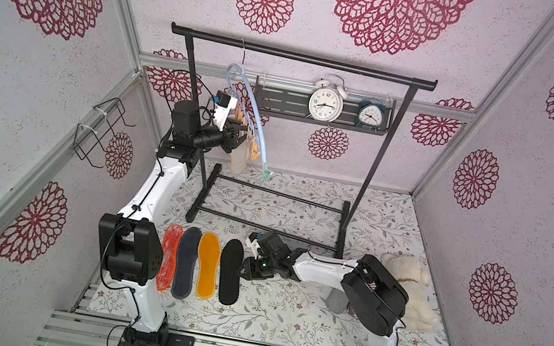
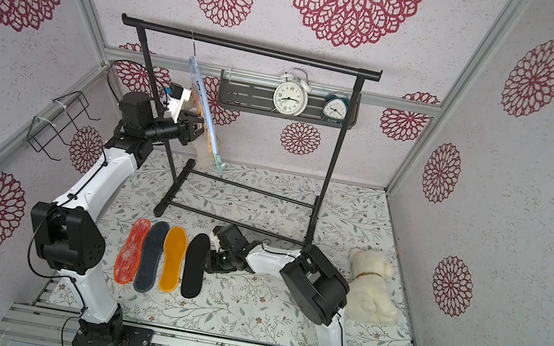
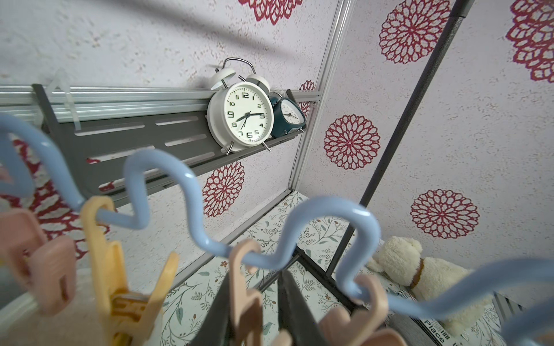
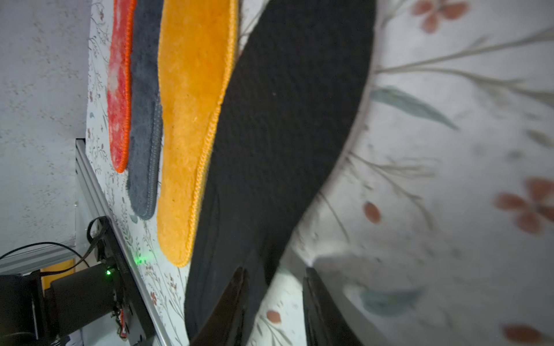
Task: Take the shoe insoles off the hanger
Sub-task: Move the insole to the center of the board, then remove the insole from the hanger.
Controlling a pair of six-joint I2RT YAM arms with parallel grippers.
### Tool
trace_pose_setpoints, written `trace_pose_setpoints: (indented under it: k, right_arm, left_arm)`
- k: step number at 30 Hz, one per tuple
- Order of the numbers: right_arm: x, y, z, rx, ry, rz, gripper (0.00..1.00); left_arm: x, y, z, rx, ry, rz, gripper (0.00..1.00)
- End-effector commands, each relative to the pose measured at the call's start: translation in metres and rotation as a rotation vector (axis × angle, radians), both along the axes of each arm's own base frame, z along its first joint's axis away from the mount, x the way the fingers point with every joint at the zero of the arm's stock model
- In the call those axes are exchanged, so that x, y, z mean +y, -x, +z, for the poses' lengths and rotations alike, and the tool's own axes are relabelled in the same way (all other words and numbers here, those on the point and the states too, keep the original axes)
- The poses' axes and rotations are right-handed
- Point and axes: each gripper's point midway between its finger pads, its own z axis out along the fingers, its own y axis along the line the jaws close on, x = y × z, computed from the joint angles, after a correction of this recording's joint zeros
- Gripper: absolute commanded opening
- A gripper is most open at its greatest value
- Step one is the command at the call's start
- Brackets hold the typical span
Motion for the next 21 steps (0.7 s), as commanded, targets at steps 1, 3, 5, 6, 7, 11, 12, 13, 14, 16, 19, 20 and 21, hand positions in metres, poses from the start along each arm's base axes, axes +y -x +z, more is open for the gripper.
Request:
trace_pose_setpoints:
  k: [1, 3, 5, 6, 7, 11, 12, 13, 14, 16, 19, 20, 21]
  right_arm:
    - [-0.034, -0.046, 0.063, -0.224, -0.095, -0.099, 0.35]
    - [-0.060, -0.058, 0.083, -0.340, -0.115, -0.125, 0.35]
    - [-0.094, -0.067, 0.098, -0.450, -0.114, -0.157, 0.36]
    - [-0.113, -0.069, 0.103, -0.500, -0.106, -0.177, 0.36]
    - [-0.132, -0.070, 0.108, -0.548, -0.100, -0.197, 0.35]
    - [-0.205, -0.058, 0.100, -0.684, -0.038, -0.292, 0.36]
    - [-0.221, -0.052, 0.099, -0.715, -0.031, -0.318, 0.36]
    - [-0.232, -0.046, 0.096, -0.736, -0.025, -0.337, 0.36]
    - [-0.244, -0.040, 0.093, -0.752, -0.025, -0.366, 0.36]
    - [-0.257, -0.027, 0.089, -0.781, -0.049, -0.387, 0.36]
    - [-0.273, -0.014, 0.077, -0.781, -0.073, -0.458, 0.36]
    - [-0.276, -0.010, 0.075, -0.789, -0.088, -0.473, 0.36]
    - [-0.276, -0.008, 0.081, -0.829, -0.119, -0.467, 0.37]
  left_arm:
    - [0.003, 0.004, -0.006, 0.024, -0.009, 0.003, 0.00]
    - [0.004, 0.004, -0.008, 0.026, -0.013, 0.004, 0.00]
    - [0.005, 0.003, -0.010, 0.030, -0.016, 0.008, 0.00]
    - [0.006, 0.003, -0.011, 0.032, -0.018, 0.009, 0.00]
    - [0.006, 0.003, -0.012, 0.036, -0.019, 0.010, 0.00]
    - [0.008, 0.002, -0.012, 0.038, -0.022, 0.018, 0.00]
    - [0.009, 0.002, -0.013, 0.039, -0.024, 0.020, 0.00]
    - [0.009, 0.002, -0.014, 0.042, -0.025, 0.022, 0.00]
    - [0.009, 0.002, -0.014, 0.042, -0.028, 0.025, 0.00]
    - [0.010, 0.002, -0.013, 0.041, -0.034, 0.032, 0.00]
    - [0.011, 0.001, -0.014, 0.046, -0.036, 0.037, 0.00]
    - [0.011, 0.001, -0.014, 0.046, -0.037, 0.039, 0.00]
    - [0.012, 0.001, -0.015, 0.049, -0.038, 0.041, 0.00]
